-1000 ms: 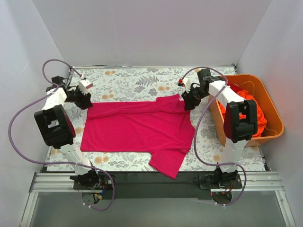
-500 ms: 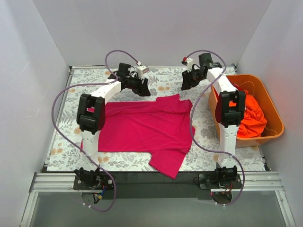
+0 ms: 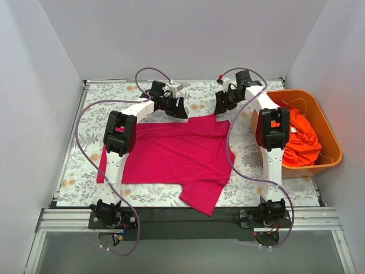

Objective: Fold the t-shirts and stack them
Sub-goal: Fold the tshirt

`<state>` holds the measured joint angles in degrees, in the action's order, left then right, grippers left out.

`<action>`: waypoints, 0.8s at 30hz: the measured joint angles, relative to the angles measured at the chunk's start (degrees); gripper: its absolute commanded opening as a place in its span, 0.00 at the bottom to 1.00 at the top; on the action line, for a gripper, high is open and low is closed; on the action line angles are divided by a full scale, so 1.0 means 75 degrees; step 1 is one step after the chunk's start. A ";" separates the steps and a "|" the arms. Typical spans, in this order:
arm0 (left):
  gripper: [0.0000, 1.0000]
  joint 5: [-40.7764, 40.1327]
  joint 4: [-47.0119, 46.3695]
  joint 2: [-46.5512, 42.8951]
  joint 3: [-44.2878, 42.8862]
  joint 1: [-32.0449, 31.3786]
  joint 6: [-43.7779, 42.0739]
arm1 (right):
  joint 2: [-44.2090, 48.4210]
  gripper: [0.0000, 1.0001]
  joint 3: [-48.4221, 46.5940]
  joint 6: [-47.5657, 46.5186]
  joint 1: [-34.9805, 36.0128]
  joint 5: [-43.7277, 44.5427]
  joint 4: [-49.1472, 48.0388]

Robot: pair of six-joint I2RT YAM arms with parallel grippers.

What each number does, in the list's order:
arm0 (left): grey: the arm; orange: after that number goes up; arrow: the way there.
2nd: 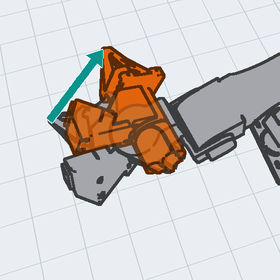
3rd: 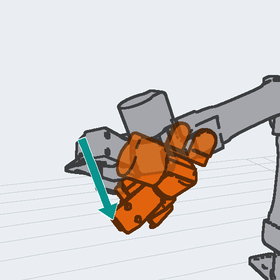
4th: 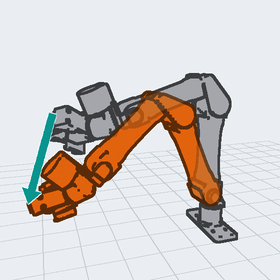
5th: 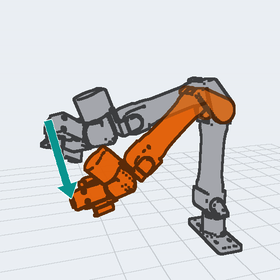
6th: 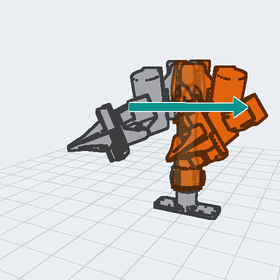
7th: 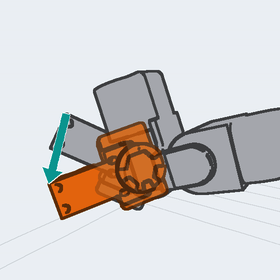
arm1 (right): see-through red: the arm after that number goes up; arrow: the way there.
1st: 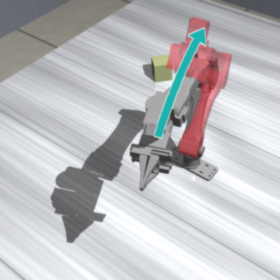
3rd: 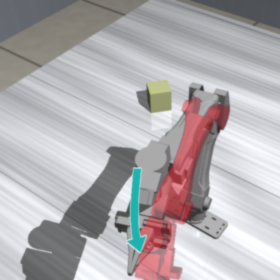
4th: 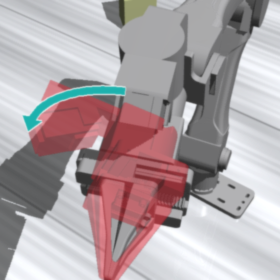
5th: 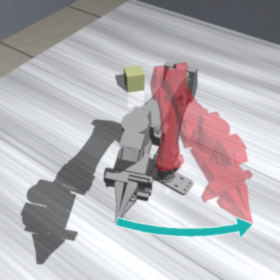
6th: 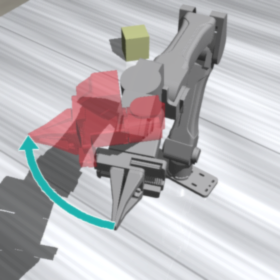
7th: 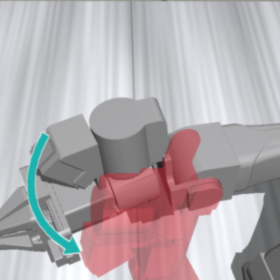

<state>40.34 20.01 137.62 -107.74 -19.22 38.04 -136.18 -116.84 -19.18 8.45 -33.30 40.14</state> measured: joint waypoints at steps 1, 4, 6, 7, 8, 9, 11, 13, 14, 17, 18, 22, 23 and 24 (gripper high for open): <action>0.53 0.0052 -0.0012 0.0003 0.0000 -0.0023 0.0050 | -0.0029 0.63 0.0000 0.0009 0.0006 -0.0017 -0.0020; 0.53 0.0201 -0.0079 0.0087 -0.0038 -0.0117 0.0166 | -0.0157 0.63 0.0000 0.0058 0.0026 -0.0050 -0.0038; 0.52 0.0289 -0.0137 0.0181 -0.0076 -0.0189 0.0248 | -0.0271 0.62 -0.0015 0.0093 0.0029 -0.0073 -0.0064; 0.51 0.0309 -0.0163 0.0207 -0.0111 -0.0224 0.0286 | -0.0332 0.59 -0.0035 0.0114 0.0029 -0.0096 -0.0085; 0.49 0.0312 -0.0184 0.0227 -0.0131 -0.0262 0.0323 | -0.0385 0.58 -0.0096 0.0134 0.0029 -0.0184 -0.0119; 0.48 0.0312 -0.0210 0.0239 -0.0134 -0.0294 0.0370 | -0.0420 0.55 -0.0149 0.0137 0.0029 -0.0204 -0.0157; 0.45 0.0306 -0.0259 0.0280 -0.0143 -0.0329 0.0460 | -0.0498 0.45 -0.0207 0.0140 0.0032 -0.0262 -0.0204; 0.34 0.0318 -0.0335 0.0379 -0.0254 -0.0353 0.0595 | -0.0533 0.33 -0.0210 0.0137 0.0035 -0.0373 -0.0233; 0.31 0.0297 -0.0353 0.0443 -0.0315 -0.0367 0.0627 | -0.0539 0.29 -0.0210 0.0157 0.0035 -0.0425 -0.0230; 0.12 0.0318 -0.0428 0.0592 -0.0449 -0.0373 0.0755 | -0.0539 0.04 -0.0207 0.0119 0.0035 -0.0624 -0.0233; 0.09 0.0312 -0.0443 0.0615 -0.0455 -0.0376 0.0784 | -0.0539 0.01 -0.0204 0.0111 0.0035 -0.0694 -0.0245; 0.00 0.0370 -0.0519 0.0603 -0.0437 -0.0373 0.0784 | -0.0434 0.01 0.0044 0.0067 0.0038 -0.0985 -0.0332; 0.00 0.0437 -0.0609 0.0560 -0.0370 -0.0373 0.0772 | -0.0341 0.01 0.0187 0.0026 0.0038 -0.1035 -0.0338; 0.00 0.0501 -0.0691 0.0487 -0.0224 -0.0367 0.0761 | -0.0224 0.01 0.0344 -0.0017 0.0041 -0.1078 -0.0341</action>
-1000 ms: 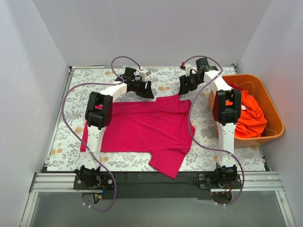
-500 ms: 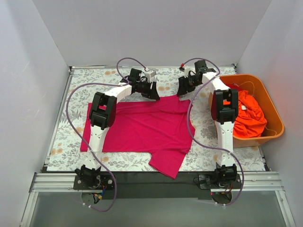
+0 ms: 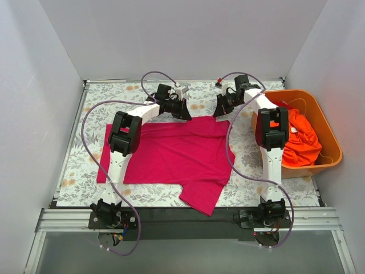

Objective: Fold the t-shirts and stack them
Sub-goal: Fold the tshirt

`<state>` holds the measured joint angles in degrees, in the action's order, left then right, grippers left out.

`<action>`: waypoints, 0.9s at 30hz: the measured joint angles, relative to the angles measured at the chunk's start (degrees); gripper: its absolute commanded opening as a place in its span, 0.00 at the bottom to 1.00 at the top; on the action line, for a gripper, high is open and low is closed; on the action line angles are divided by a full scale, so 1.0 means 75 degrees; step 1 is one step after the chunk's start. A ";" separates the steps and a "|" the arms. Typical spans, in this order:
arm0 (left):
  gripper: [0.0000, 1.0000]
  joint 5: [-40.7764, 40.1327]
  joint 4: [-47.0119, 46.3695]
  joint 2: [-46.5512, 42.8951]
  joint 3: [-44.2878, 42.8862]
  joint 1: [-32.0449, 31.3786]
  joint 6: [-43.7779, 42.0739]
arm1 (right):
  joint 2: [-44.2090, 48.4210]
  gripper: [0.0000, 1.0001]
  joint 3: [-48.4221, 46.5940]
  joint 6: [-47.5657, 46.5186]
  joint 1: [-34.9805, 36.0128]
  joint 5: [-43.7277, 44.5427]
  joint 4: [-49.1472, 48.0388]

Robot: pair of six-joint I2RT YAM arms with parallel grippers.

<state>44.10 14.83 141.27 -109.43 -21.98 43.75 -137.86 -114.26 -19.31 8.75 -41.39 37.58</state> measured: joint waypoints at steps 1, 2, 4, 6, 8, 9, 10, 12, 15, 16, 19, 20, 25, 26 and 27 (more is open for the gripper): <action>0.00 0.0061 -0.0082 -0.0099 0.0187 0.0003 -0.0006 | 0.0140 0.01 0.0152 -0.0032 0.0000 -0.0052 0.0012; 0.00 0.0128 -0.0172 -0.0221 0.0402 0.0003 -0.0015 | 0.0315 0.01 0.0306 -0.0064 0.0000 -0.0111 0.0003; 0.00 0.0256 -0.0300 -0.0504 0.0801 0.0003 -0.0044 | 0.0676 0.01 0.0592 -0.0105 -0.0003 -0.0201 0.0009; 0.00 0.0356 -0.0501 -0.0790 0.1157 0.0000 -0.0093 | 0.1125 0.01 0.0851 -0.0157 0.0000 -0.0294 0.0012; 0.00 0.0463 -0.0609 -0.1154 0.1542 -0.0006 -0.0157 | 0.1594 0.01 0.1081 -0.0224 0.0000 -0.0396 -0.0017; 0.00 0.0530 -0.0650 -0.1349 0.1737 -0.0012 -0.0213 | 0.1833 0.01 0.1230 -0.0254 0.0000 -0.0452 -0.0035; 0.00 0.0603 -0.0673 -0.1559 0.1906 -0.0017 -0.0268 | 0.2063 0.01 0.1387 -0.0274 0.0000 -0.0519 -0.0035; 0.00 0.0679 -0.0825 -0.1979 0.2340 -0.0038 -0.0460 | 0.2512 0.01 0.1839 -0.0329 0.0003 -0.0627 -0.0108; 0.00 0.0816 -0.0871 -0.2702 0.3124 -0.0108 -0.0836 | 0.3045 0.01 0.2710 -0.0472 0.0035 -0.0755 -0.0172; 0.00 0.0863 -0.0868 -0.2926 0.3395 -0.0134 -0.0973 | 0.3200 0.01 0.3051 -0.0522 0.0055 -0.0775 -0.0166; 0.01 0.1005 -0.0787 -0.3509 0.4135 -0.0219 -0.1416 | 0.3567 0.01 0.3990 -0.0714 0.0117 -0.0793 -0.0137; 0.03 0.1032 -0.0737 -0.3687 0.4374 -0.0262 -0.1585 | 0.3701 0.01 0.4275 -0.0790 0.0152 -0.0787 -0.0093; 0.15 0.1017 -0.0557 -0.4170 0.5313 -0.0504 -0.2355 | 0.4482 0.01 0.5380 -0.1154 0.0353 -0.0755 0.0029; 0.18 0.0988 -0.0527 -0.4182 0.5432 -0.0557 -0.2486 | 0.4648 0.01 0.5523 -0.1233 0.0396 -0.0740 0.0032; 0.19 0.0956 -0.0487 -0.4182 0.5543 -0.0595 -0.2608 | 0.4794 0.01 0.5622 -0.1285 0.0428 -0.0731 0.0050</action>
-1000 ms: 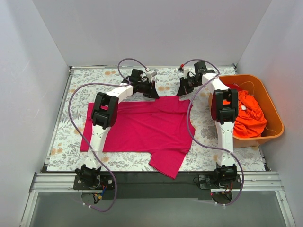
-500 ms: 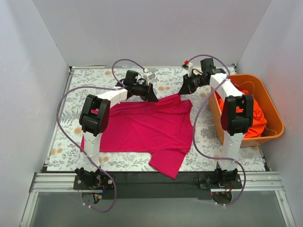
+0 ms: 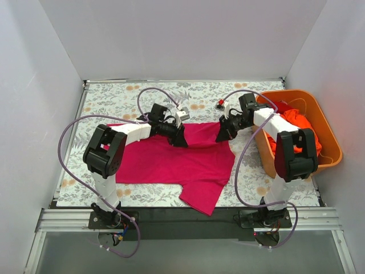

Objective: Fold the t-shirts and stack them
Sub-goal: Fold the tshirt

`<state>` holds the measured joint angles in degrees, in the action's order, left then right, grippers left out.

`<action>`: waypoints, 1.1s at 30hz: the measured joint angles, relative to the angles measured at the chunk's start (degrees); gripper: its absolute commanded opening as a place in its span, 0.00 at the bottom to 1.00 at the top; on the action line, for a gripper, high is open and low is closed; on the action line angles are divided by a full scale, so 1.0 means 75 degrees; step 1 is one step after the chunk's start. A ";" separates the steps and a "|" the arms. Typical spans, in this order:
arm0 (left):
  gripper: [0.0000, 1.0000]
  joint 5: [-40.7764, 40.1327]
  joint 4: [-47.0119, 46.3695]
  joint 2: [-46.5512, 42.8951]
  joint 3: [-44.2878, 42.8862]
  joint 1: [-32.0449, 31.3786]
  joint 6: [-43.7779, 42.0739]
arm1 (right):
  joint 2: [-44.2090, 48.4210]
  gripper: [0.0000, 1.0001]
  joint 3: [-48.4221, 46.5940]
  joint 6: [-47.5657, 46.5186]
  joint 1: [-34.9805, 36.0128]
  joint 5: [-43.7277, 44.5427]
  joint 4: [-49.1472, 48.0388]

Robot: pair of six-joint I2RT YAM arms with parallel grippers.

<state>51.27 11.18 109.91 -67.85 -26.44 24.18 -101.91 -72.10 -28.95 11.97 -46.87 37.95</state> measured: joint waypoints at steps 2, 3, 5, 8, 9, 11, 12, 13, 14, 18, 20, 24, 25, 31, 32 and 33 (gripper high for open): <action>0.24 -0.0090 0.0099 0.0000 0.0201 -0.0076 -0.0178 | 0.0262 0.01 0.0154 -0.0160 0.0079 0.0061 0.0015; 0.26 -0.0131 0.0154 0.0000 0.0265 -0.0102 -0.0256 | 0.0382 0.01 0.0233 -0.0233 0.0119 0.0099 0.0017; 0.34 -0.0187 0.0207 -0.0006 0.0341 -0.0114 -0.0353 | 0.0597 0.01 0.0402 -0.0370 0.0184 0.0192 0.0035; 0.38 -0.0239 0.0268 -0.0131 0.0428 -0.0102 -0.0434 | 0.0828 0.02 0.0650 -0.0498 0.0277 0.0303 0.0128; 0.39 -0.0239 0.0291 -0.0242 0.0481 -0.0085 -0.0434 | 0.0877 0.06 0.0723 -0.0568 0.0326 0.0329 0.0152; 0.40 -0.0216 0.0326 -0.0533 0.0592 -0.0017 -0.0408 | 0.0935 0.15 0.0836 -0.0752 0.0440 0.0402 0.0236; 0.40 -0.0172 0.0367 -0.0726 0.0627 0.0023 -0.0367 | 0.0962 0.28 0.0883 -0.0854 0.0519 0.0434 0.0332; 0.40 -0.0134 0.0402 -0.0915 0.0635 0.0087 -0.0329 | 0.1005 0.33 0.0953 -0.0959 0.0615 0.0469 0.0388; 0.40 -0.0108 0.0446 -0.1093 0.0632 0.0169 -0.0297 | 0.1046 0.36 0.1005 -0.1084 0.0729 0.0513 0.0493; 0.41 -0.0058 0.0901 -0.1716 0.0629 0.0901 -0.0216 | 0.1096 0.39 0.0947 -0.1405 0.1037 0.0737 0.0959; 0.41 -0.0093 0.1317 -0.1944 0.0577 0.1486 -0.0291 | 0.1037 0.38 0.0659 -0.1428 0.1005 0.0857 0.1215; 0.40 -0.0764 0.2168 -0.2025 0.0216 0.2626 -0.0498 | 0.0615 0.36 -0.0399 -0.1306 0.0912 0.0854 0.1329; 0.40 -0.1003 0.2343 -0.2005 0.0108 0.2792 -0.0530 | 0.0399 0.35 -0.0688 -0.1221 0.0906 0.0854 0.1279; 0.39 -0.1993 0.2911 -0.1329 -0.0621 0.2903 -0.0618 | -0.1411 0.31 -0.2326 -0.0714 0.0909 0.1361 0.0997; 0.39 -0.2087 0.2920 -0.1142 -0.0688 0.2897 -0.0615 | -0.1690 0.31 -0.2530 -0.0641 0.0909 0.1515 0.0979; 0.39 -0.2192 0.2935 -0.0956 -0.0720 0.2891 -0.0597 | -0.1950 0.30 -0.2713 -0.0565 0.0909 0.1702 0.0947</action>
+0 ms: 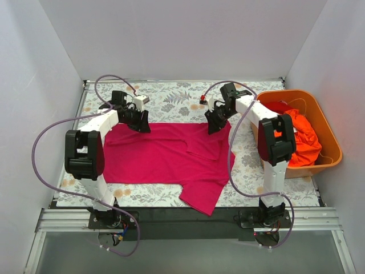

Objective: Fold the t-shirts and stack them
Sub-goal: Fold the tshirt

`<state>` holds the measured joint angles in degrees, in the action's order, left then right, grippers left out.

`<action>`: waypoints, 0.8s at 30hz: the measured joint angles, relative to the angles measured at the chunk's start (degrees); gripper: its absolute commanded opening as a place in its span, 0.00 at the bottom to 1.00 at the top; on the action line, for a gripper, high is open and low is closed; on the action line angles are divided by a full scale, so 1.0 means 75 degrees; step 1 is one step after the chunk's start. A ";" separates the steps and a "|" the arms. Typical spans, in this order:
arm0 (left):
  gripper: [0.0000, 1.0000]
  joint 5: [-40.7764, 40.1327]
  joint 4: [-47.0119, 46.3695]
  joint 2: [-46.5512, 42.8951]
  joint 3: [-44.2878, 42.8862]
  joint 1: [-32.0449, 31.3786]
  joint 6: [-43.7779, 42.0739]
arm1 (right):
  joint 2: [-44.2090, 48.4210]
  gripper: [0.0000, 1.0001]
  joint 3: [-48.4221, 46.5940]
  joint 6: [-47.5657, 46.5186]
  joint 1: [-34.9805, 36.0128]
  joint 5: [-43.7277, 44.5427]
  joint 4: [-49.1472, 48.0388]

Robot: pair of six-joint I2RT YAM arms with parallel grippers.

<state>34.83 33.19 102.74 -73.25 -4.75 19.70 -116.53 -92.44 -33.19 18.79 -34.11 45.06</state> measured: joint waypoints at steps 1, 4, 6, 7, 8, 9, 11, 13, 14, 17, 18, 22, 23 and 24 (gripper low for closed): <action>0.39 -0.0122 0.0026 0.0163 -0.0003 -0.0006 0.0006 | -0.0224 0.30 -0.0157 0.0050 -0.0003 0.0184 -0.0015; 0.38 -0.0458 0.0149 0.0525 0.0035 -0.0020 0.0023 | -0.0650 0.30 -0.0466 0.0213 -0.0003 0.0729 -0.0026; 0.38 -0.0667 0.0184 0.0632 0.0102 -0.0020 0.0006 | -0.0761 0.30 -0.0533 0.0274 -0.0003 0.1026 -0.0029; 0.38 -0.0766 0.0204 0.0650 0.0131 -0.0020 -0.0006 | -0.0775 0.30 -0.0536 0.0303 -0.0003 0.1157 -0.0026; 0.38 -0.0836 0.0230 0.0650 0.0169 -0.0020 -0.0029 | -0.0778 0.30 -0.0536 0.0329 -0.0003 0.1291 -0.0023; 0.38 -0.0892 0.0286 0.0650 0.0178 -0.0020 -0.0061 | -0.0778 0.29 -0.0536 0.0347 -0.0003 0.1413 -0.0023; 0.35 -0.0988 0.0367 0.0647 0.0221 -0.0017 -0.0192 | -0.0778 0.29 -0.0536 0.0347 -0.0003 0.1620 -0.0026; 0.34 -0.1055 0.0481 0.0577 0.0344 -0.0020 -0.0373 | -0.0781 0.29 -0.0536 0.0344 -0.0003 0.1848 -0.0023; 0.31 -0.1081 0.0589 0.0510 0.0437 -0.0017 -0.0481 | -0.0781 0.28 -0.0536 0.0341 -0.0006 0.1941 -0.0023; 0.29 -0.1204 0.0953 0.0181 0.0737 -0.0017 -0.0822 | -0.0784 0.28 -0.0533 0.0332 -0.0023 0.2151 -0.0023; 0.28 -0.1230 0.1128 0.0026 0.0819 -0.0012 -0.0947 | -0.0784 0.28 -0.0533 0.0321 -0.0029 0.2206 -0.0023; 0.28 -0.1241 0.1763 -0.0481 0.0813 0.0184 -0.1323 | -0.0784 0.27 -0.0507 0.0271 -0.0076 0.2361 -0.0023; 0.28 -0.1244 0.1903 -0.0551 0.0726 0.0321 -0.1370 | -0.0784 0.27 -0.0493 0.0251 -0.0090 0.2372 -0.0023; 0.29 -0.1250 0.2043 -0.0568 0.0557 0.0501 -0.1408 | -0.0784 0.27 -0.0484 0.0239 -0.0099 0.2390 -0.0020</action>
<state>25.45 48.51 98.48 -69.08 -0.99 9.15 -122.41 -96.07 -31.40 18.04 -16.19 44.91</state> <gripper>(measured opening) 0.278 0.276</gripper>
